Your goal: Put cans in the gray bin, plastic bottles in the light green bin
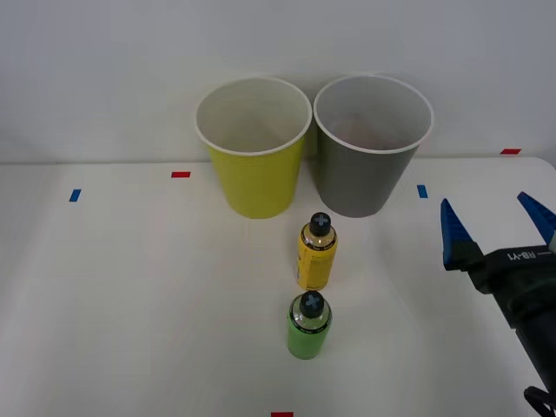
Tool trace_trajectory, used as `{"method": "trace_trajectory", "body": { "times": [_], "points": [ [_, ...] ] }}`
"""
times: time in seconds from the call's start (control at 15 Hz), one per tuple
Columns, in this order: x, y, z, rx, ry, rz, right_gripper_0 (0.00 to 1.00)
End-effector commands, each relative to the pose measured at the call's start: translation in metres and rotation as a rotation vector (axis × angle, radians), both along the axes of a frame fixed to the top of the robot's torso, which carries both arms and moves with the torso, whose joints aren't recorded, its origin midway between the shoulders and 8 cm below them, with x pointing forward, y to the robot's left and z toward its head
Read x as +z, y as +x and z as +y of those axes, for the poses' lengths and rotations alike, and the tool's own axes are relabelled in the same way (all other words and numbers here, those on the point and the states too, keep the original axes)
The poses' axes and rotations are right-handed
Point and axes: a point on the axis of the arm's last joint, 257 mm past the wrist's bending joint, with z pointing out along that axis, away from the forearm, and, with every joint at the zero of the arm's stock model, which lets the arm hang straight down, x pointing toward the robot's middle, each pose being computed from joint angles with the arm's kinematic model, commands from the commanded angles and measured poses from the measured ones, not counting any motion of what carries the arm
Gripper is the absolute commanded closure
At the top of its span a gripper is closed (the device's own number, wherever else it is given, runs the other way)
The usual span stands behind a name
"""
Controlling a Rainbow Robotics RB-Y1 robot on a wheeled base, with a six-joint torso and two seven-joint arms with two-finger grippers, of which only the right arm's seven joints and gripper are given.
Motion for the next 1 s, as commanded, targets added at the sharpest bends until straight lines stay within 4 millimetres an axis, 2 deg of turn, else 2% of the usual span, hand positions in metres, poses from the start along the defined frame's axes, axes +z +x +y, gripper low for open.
{"method": "trace_trajectory", "body": {
  "times": [0.07,0.27,0.4,0.53,0.67,0.93,1.0],
  "points": [
    [-0.027,-0.025,-0.007,-0.017,0.009,0.054,0.0],
    [-0.05,-0.049,-0.014,-0.055,-0.03,0.099,0.0],
    [-0.067,-0.065,-0.013,-0.035,0.001,0.093,0.0],
    [-0.086,-0.078,-0.021,0.006,0.029,0.037,0.0],
    [-0.107,-0.096,-0.026,0.051,0.127,-0.009,0.0],
    [-0.126,-0.121,-0.016,0.097,0.197,-0.012,0.0],
    [-0.133,-0.125,-0.009,0.109,0.262,-0.019,0.0]
  ]
}}
